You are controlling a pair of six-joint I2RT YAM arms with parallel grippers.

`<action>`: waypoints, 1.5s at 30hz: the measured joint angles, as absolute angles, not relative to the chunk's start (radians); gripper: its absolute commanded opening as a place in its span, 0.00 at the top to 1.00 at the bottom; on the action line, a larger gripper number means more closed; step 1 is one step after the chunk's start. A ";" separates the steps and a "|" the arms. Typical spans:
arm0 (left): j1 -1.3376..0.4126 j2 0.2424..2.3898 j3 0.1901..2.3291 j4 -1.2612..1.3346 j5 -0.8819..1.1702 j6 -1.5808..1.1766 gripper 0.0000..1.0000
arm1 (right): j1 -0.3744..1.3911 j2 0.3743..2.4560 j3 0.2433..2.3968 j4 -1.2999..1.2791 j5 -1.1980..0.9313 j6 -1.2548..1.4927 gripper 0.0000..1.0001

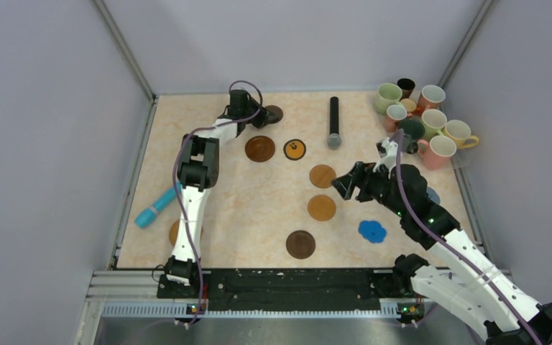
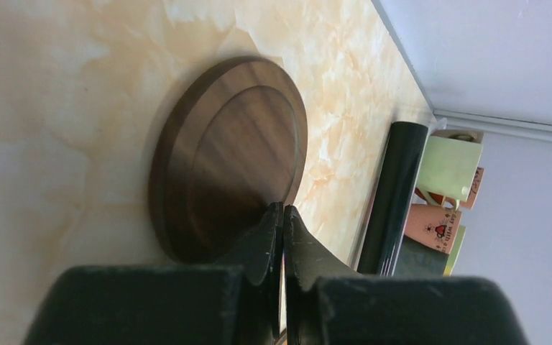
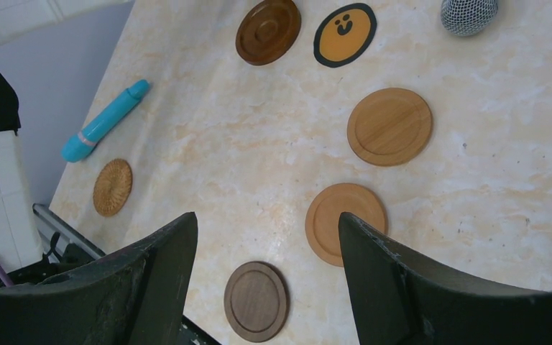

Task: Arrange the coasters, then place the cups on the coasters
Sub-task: Move the coaster to the center of the board.

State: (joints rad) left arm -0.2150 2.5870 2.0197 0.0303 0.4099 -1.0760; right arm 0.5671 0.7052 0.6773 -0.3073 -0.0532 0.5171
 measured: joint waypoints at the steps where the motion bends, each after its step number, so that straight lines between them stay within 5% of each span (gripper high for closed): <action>1: -0.218 2.584 2.013 0.033 0.412 -1.077 0.97 | 0.567 0.700 0.677 -0.307 -0.053 0.517 0.28; 45: -0.278 2.514 1.934 -0.060 0.513 -1.047 0.87 | 0.567 0.602 0.677 -0.364 -0.041 0.543 0.29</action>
State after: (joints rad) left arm -0.2783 2.5141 1.9339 -0.0597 0.5133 -1.0473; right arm 0.5671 0.6022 0.6773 -0.3645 -0.0410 0.5430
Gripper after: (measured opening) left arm 0.108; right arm 0.714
